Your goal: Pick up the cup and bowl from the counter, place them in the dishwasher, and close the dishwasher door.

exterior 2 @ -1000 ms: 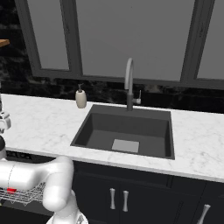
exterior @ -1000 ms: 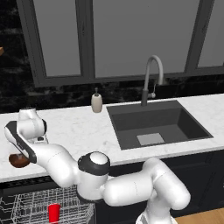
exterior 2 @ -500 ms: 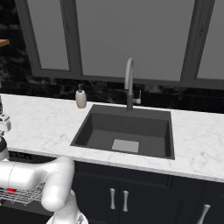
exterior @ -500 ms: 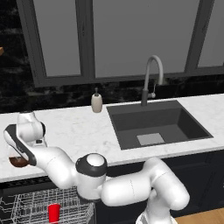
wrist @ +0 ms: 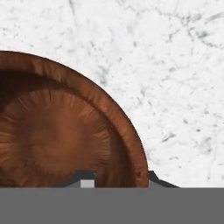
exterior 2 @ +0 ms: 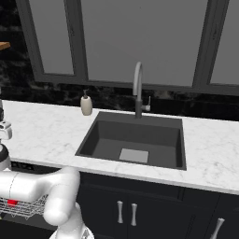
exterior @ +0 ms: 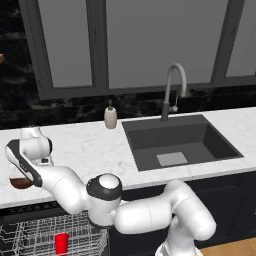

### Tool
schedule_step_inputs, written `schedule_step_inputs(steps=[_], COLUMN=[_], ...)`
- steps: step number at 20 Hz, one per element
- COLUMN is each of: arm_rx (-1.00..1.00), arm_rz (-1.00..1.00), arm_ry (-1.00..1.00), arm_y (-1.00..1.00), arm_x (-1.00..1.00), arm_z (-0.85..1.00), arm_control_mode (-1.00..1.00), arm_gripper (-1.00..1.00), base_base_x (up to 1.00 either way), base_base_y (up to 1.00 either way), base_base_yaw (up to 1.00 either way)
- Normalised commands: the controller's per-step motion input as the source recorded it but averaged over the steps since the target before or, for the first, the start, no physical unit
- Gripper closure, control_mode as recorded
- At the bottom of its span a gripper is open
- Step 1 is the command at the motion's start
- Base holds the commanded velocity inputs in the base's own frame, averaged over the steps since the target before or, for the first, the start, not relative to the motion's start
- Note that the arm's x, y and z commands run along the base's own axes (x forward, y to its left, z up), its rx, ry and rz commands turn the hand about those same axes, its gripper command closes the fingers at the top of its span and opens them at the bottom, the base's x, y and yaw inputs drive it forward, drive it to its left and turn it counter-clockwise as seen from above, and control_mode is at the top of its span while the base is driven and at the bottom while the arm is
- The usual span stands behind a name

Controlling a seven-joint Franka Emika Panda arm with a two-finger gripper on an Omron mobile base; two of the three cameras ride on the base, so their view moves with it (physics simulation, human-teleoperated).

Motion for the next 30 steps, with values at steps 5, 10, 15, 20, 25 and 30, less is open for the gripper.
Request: schedule_step_inputs(steps=[5, 10, 15, 20, 25, 30], arm_rx=[0.00, 0.04, 0.13, 0.15, 0.10, 0.01], arm_rz=[0.00, 0.00, 0.00, 0.00, 0.00, 0.00], arm_ry=[0.00, -0.02, -0.11, -0.15, -0.14, -0.12], arm_y=[0.00, -0.43, -0.86, -0.83, -0.65, -0.08], arm_x=[0.00, -0.55, -0.97, -1.00, -1.00, -0.94], arm_z=[0.00, 0.00, 0.00, 0.00, 0.00, -0.01], arm_control_mode=[-1.00, -1.00, -1.00, -1.00, -1.00, -1.00], arm_gripper=[1.00, 1.00, 1.00, 1.00, 1.00, 1.00], base_base_x=[0.00, 0.00, 0.00, 0.00, 0.00, 0.00], base_base_y=[0.00, 0.00, 0.00, 0.00, 0.00, 0.00], base_base_yaw=[0.00, 0.00, 0.00, 0.00, 0.00, 0.00])
